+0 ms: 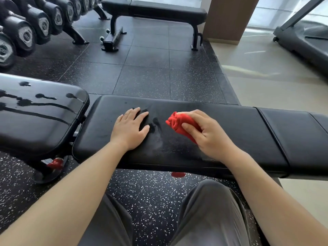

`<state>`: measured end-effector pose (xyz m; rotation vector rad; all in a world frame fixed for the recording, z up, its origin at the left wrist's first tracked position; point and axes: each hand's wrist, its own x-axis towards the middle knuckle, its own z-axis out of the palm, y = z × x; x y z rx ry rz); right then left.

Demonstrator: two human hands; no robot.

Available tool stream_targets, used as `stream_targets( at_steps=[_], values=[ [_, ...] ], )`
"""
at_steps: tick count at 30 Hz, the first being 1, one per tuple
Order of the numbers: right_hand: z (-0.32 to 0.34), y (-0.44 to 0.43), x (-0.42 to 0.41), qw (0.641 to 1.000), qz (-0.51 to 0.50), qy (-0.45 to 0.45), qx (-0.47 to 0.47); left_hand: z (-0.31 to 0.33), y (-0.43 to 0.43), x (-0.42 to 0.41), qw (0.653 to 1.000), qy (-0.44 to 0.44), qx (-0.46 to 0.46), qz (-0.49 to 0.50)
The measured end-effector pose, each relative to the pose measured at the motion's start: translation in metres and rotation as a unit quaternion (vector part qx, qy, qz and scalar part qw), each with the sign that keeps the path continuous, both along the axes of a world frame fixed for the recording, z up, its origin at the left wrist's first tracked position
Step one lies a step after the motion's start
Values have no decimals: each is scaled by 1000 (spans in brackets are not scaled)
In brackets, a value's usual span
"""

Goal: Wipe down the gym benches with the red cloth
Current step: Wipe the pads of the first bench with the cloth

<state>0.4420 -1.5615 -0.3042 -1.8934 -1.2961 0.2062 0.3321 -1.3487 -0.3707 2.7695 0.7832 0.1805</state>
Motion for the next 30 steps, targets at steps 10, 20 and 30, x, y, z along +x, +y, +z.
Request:
stream_targets(
  at_steps=[10,20,30],
  values=[
    [-11,13,1,987,-13,50,-152,3,12,-21,996,5,-35,-86],
    [-28,17,-16,977,-115,-89,-158,-1,11,-24,996,-31,-1,-84],
    [-49,5,-29,963,-20,-196,-184,-4,11,-23,996,-23,9,-87]
  ],
)
